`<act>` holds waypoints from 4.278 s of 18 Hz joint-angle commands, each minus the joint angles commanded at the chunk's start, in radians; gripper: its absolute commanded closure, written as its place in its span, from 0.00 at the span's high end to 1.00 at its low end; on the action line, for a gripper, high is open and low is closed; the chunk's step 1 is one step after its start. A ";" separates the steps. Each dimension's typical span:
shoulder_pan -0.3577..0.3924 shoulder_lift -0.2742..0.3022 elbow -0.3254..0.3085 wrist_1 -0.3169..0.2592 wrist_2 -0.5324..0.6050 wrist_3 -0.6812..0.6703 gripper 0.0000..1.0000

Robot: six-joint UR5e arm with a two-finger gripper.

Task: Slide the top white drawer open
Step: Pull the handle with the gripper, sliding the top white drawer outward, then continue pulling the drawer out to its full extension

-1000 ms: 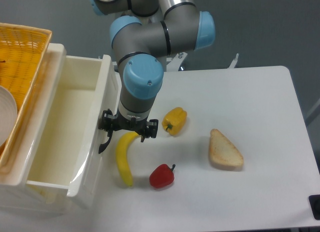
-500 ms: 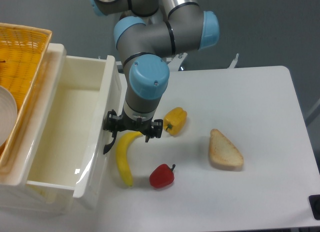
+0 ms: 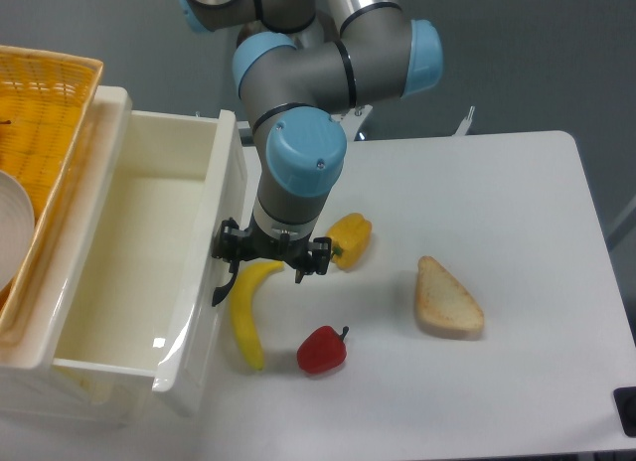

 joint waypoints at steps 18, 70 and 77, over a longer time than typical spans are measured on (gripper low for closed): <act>0.025 0.000 0.008 0.002 -0.005 0.008 1.00; 0.086 -0.015 -0.011 0.002 -0.127 0.107 1.00; 0.103 -0.014 -0.014 0.002 -0.164 0.109 1.00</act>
